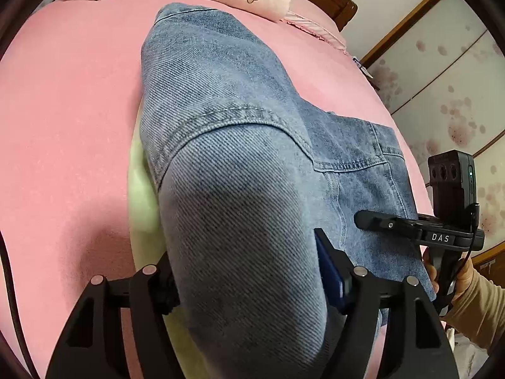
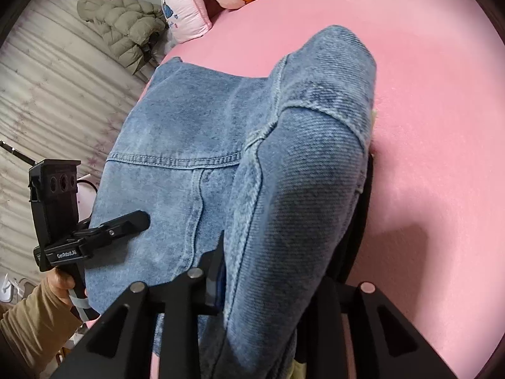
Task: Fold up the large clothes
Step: 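Carry the folded jacket over the green garment with both tools, then lower the jacket onto the green garment, press it flat, open both tools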
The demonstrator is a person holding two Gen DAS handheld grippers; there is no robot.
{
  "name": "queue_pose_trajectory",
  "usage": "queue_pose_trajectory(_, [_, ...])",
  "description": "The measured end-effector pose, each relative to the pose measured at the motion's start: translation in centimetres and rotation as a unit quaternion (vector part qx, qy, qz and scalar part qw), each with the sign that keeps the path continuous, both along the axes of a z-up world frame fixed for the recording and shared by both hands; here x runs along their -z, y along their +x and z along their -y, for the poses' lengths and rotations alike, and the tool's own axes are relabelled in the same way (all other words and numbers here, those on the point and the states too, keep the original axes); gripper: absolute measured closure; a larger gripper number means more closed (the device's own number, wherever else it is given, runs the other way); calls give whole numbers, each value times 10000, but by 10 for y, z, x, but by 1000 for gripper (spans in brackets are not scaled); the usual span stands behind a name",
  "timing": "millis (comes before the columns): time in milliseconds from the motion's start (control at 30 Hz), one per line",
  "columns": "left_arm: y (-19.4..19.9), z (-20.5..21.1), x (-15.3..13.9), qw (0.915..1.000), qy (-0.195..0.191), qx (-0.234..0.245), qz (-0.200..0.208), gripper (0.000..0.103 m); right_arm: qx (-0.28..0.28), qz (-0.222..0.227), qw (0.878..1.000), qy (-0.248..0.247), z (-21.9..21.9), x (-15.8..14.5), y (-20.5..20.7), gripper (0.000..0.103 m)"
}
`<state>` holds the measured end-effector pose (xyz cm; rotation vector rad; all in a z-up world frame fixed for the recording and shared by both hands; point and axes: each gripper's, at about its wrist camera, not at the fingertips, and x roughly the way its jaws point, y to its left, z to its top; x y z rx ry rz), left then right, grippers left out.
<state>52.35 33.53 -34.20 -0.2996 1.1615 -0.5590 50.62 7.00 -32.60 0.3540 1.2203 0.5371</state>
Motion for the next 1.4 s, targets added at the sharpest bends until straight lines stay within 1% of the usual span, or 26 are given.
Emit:
queue_pose_trajectory(100, [-5, 4, -8, 9999, 109, -8, 26, 29, -90, 138, 9996, -244, -2, -4, -8, 70])
queue_pose_trajectory(133, [-10, 7, -16, 9999, 162, -14, 23, 28, -137, 138, 9993, -309, -4, -6, -8, 68])
queue_pose_trajectory(200, [-9, 6, -22, 9995, 310, -57, -29, 23, -188, 76, 9987, -464, -8, -10, -6, 67])
queue_pose_trajectory(300, [-11, 9, -37, 9973, 714, -147, -40, 21, -213, 50, 9966, -790, -8, -24, -14, 63])
queue_pose_trajectory(433, [-24, 12, -68, 9920, 1213, -257, 218, 21, -224, 141, 9918, -1253, -9, -49, -29, 63])
queue_pose_trajectory(500, [-34, 17, -91, 9887, 1377, -328, 494, 21, -205, 236, 9897, -1397, -7, -65, -38, 63])
queue_pose_trajectory(600, [-50, 26, -123, 9786, 1772, -607, 849, 18, 3, 770, 9849, -1548, 0, -99, -56, 62])
queue_pose_trajectory(667, [-63, 35, -140, 9703, 2038, -742, 1071, 18, 163, 1226, 9802, -1548, -1, -127, -69, 59])
queue_pose_trajectory(700, [-69, 35, -147, 9672, 2120, -757, 1176, 18, 229, 1349, 9788, -1521, 2, -134, -73, 57])
queue_pose_trajectory(767, [-80, 45, -156, 9598, 2238, -813, 1487, 18, 178, 1579, 9781, -1342, -7, -149, -81, 57])
queue_pose_trajectory(800, [-86, 48, -158, 9550, 2323, -890, 1618, 18, 152, 1681, 9760, -1376, -12, -153, -84, 57])
queue_pose_trajectory(833, [-90, 53, -157, 9551, 2299, -892, 1642, 20, 142, 1839, 9716, -1480, -18, -155, -88, 57])
queue_pose_trajectory(867, [-93, 56, -156, 9569, 2234, -892, 1629, 29, 95, 1973, 9676, -1575, -25, -154, -92, 57])
queue_pose_trajectory(900, [-96, 58, -150, 9597, 2164, -897, 1550, 38, 22, 2004, 9666, -1596, -33, -152, -93, 66])
queue_pose_trajectory(933, [-97, 60, -140, 9644, 2087, -873, 1369, 56, -70, 1917, 9686, -1583, -38, -145, -96, 79])
queue_pose_trajectory(967, [-99, 62, -129, 9687, 2018, -837, 1175, 67, -137, 1776, 9721, -1528, -40, -137, -99, 84])
queue_pose_trajectory(1000, [-99, 64, -119, 9704, 2017, -811, 1049, 70, -154, 1696, 9738, -1507, -39, -131, -102, 86])
queue_pose_trajectory(1033, [-102, 64, -107, 9708, 2060, -803, 935, 73, -143, 1646, 9743, -1534, -37, -124, -107, 86])
queue_pose_trajectory(1067, [-104, 64, -100, 9701, 2107, -806, 895, 73, -125, 1620, 9732, -1628, -37, -115, -111, 86])
queue_pose_trajectory(1133, [-109, 61, -94, 9675, 2160, -805, 1041, 73, -144, 1465, 9751, -1658, -32, -101, -117, 86])
queue_pose_trajectory(1200, [-109, 57, -91, 9672, 2136, -821, 1104, 73, -110, 1304, 9758, -1749, -25, -84, -118, 86])
queue_pose_trajectory(1267, [-107, 52, -85, 9658, 2193, -855, 1085, 82, -12, 1193, 9763, -1805, -15, -70, -117, 86])
queue_pose_trajectory(1400, [-105, 47, -75, 9670, 2149, -828, 1088, 85, 169, 997, 9789, -1776, -4, -48, -112, 88])
